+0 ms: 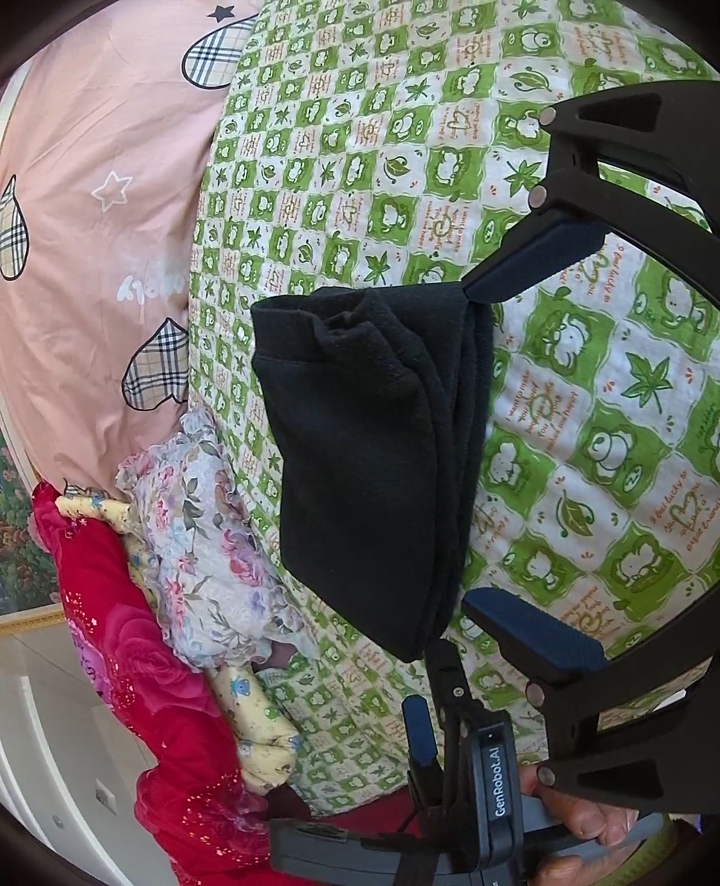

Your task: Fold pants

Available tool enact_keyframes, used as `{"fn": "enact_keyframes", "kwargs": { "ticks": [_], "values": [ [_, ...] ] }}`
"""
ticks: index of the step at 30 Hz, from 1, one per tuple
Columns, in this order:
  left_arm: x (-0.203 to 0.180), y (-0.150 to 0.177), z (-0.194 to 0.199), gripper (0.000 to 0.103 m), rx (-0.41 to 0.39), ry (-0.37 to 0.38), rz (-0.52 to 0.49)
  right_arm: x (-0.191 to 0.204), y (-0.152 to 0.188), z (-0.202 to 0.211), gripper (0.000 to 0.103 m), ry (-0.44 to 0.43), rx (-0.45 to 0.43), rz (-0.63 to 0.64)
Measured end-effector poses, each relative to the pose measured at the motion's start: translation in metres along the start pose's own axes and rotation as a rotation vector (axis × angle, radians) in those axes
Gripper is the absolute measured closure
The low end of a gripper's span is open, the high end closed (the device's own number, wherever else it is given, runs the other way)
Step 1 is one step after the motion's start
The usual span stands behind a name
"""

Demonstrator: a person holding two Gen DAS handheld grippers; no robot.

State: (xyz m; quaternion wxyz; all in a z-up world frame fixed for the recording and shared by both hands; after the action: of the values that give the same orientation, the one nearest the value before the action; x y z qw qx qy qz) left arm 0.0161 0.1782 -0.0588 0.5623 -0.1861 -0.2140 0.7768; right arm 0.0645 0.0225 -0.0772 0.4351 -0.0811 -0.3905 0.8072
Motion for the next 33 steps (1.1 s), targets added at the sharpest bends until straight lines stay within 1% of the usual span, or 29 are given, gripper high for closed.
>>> {"fn": "enact_keyframes", "kwargs": {
  "ticks": [6,21,33],
  "values": [
    [0.001,0.003,0.0,0.019,-0.006,-0.023,-0.014,0.001,0.004,-0.001,0.001,0.004,0.002,0.004],
    [0.009,0.001,0.0,0.018,-0.04,-0.045,-0.017,0.01,0.004,-0.014,0.001,0.014,0.008,0.036],
    [0.01,0.001,-0.012,0.017,-0.024,-0.053,-0.034,0.009,0.006,-0.027,0.0,0.011,0.027,0.03]
  ]
}}
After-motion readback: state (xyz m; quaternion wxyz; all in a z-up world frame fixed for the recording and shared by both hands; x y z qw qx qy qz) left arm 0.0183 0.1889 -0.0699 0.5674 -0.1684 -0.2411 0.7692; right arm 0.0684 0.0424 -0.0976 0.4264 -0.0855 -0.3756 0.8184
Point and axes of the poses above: each gripper's, at about its wrist camera, not at the fingertips, and z roughly against the way its jaws point, x to its left, y to its underside, the point moved 8 cm from there along -z, roughly the way its jaws point, and after that the axes turned 8 degrees about x, right-handed, at the moved point
